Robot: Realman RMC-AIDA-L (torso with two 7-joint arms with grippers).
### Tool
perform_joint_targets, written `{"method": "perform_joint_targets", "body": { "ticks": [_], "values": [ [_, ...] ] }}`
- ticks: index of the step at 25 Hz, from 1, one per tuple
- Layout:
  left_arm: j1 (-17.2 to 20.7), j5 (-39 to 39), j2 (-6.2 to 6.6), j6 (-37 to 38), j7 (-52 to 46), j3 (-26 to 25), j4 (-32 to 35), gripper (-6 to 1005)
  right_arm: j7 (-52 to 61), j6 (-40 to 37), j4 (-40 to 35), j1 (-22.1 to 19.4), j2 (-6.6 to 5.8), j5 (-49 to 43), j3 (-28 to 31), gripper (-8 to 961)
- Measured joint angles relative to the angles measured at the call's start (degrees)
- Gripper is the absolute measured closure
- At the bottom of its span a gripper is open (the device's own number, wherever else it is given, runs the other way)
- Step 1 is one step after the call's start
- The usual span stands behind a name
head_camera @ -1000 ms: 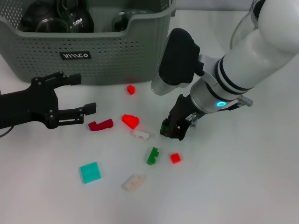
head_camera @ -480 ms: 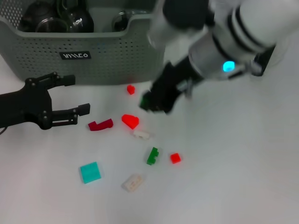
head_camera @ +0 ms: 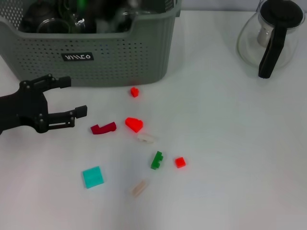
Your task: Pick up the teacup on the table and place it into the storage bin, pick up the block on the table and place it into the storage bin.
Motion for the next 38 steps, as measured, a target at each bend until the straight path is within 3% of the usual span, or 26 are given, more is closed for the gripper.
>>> {"method": "perform_joint_targets", "body": {
  "ticks": [8, 20, 22, 25, 30, 34, 38],
  "values": [
    [-0.33, -0.05, -0.10, 0.00, 0.01, 0.00, -0.13, 123, -10.07, 21.87, 16.56, 4.25, -0.01, 8.51, -0.15, 664],
    [-0.47, -0.41, -0.03, -0.21, -0.18, 0.00, -0.14, 123, -10.32, 24.94, 19.13, 2.77, -0.52, 7.99, 1.10, 624],
    [-0.47, -0.42, -0.02, -0.30, -0.15, 0.00, -0.14, 123, -10.30, 23.95, 17.94, 2.13, -0.52, 6.98, 1.77, 539],
    [-0.47, -0.44, 0.00, -0.33, -0.14, 0.00, -0.14, 124, -10.71, 17.30, 11.68, -1.02, -0.63, 6.39, 4.49, 411],
    [-0.44, -0.08, -0.01, -0.41, -0.12, 0.01, -0.12, 124, -11.66, -4.93, -6.04, -10.22, -0.71, 7.29, 12.02, 162],
    [-0.24, -0.05, -0.01, -0.42, -0.16, 0.00, -0.07, 125, -11.07, -20.02, -16.04, -17.02, -0.69, 8.15, 14.21, 73],
    [-0.25, -0.02, -0.01, -0.45, -0.19, 0.00, -0.01, 125, -8.32, -30.17, -19.38, -21.39, -0.69, 7.52, 14.54, 36]
  ]
}}
